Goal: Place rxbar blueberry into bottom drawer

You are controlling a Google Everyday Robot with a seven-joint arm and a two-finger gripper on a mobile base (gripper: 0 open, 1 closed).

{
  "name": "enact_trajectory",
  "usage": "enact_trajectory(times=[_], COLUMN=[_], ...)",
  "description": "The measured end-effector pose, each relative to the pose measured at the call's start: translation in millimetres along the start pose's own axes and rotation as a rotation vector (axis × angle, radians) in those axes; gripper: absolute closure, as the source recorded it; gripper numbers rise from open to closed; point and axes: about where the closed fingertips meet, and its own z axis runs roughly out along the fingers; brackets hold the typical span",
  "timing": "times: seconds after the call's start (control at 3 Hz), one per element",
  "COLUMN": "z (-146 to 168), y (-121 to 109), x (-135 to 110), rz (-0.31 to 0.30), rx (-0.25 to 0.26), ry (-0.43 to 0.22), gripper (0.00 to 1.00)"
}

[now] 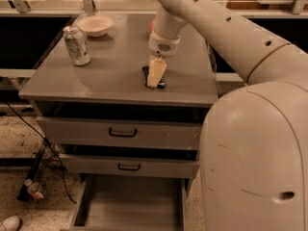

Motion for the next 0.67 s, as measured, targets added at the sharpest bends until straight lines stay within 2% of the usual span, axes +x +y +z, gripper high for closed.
enact_trajectory(times=[0.33, 0.67], z=[-44.8, -77.3], y=[20.4, 36.5], x=[10.3, 18.7], rz=[0.008, 0.016], rx=[0.089, 0.148], ry=[0.031, 0.047], gripper=[1.00, 1.00])
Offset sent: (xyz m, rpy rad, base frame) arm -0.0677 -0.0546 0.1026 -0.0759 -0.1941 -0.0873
